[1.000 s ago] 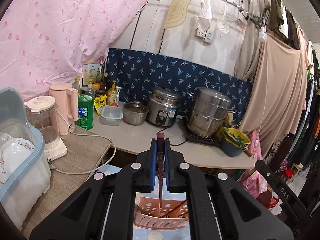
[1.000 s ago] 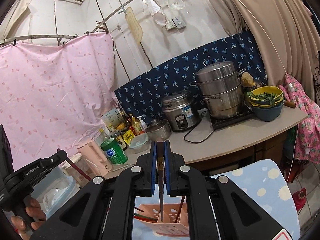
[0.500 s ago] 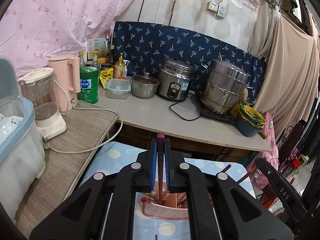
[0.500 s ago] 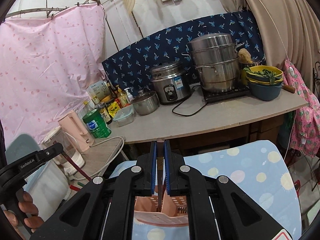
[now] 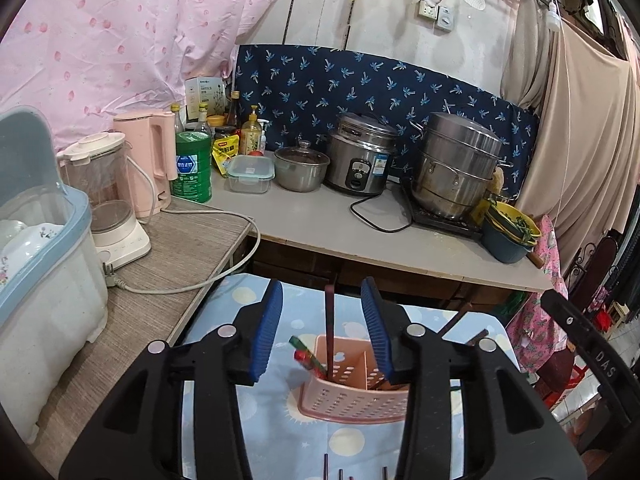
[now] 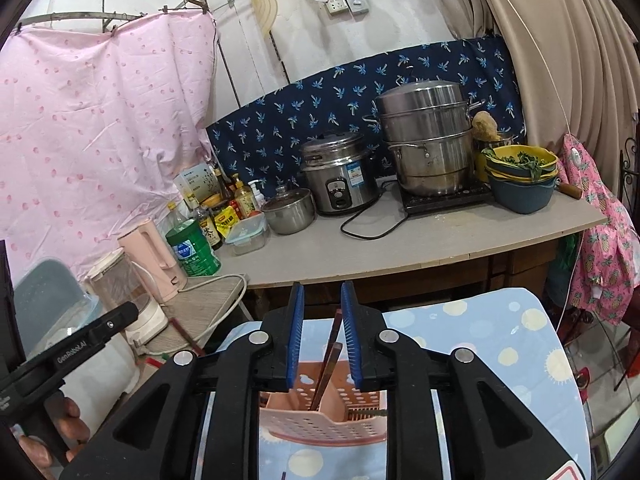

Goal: Organize utensils
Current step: 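Open both tools to drop the chopsticks into the pink basket, then withdraw both open tools back over the remaining chopsticks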

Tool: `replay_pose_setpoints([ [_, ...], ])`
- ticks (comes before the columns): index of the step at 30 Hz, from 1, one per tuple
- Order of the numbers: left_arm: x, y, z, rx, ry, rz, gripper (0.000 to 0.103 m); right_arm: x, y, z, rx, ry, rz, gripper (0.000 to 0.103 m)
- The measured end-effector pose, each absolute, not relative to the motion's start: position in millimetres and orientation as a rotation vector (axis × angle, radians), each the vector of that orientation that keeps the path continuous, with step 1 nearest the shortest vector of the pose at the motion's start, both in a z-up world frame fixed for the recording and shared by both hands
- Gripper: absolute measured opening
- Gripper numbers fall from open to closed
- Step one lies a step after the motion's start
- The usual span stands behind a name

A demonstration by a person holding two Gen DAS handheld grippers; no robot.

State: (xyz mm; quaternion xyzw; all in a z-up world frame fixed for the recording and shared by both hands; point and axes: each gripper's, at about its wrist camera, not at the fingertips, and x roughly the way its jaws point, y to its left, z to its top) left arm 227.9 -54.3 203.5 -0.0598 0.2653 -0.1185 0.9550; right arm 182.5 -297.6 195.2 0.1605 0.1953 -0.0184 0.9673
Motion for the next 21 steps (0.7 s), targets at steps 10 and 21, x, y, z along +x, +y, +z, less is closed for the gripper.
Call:
replay_pose_setpoints([
  [10, 187.0, -52.3, 193.8, -0.084, 0.553, -0.238, 0.044, 135.3, -278.0, 191.2, 0.292, 0.400, -0.011, 0.028],
  [21, 150.7, -52.1, 176.3, -0.032, 0.578, -0.236, 0.049, 91.0, -267.8, 172.1, 0.254, 0.435, -0.026, 0.028],
])
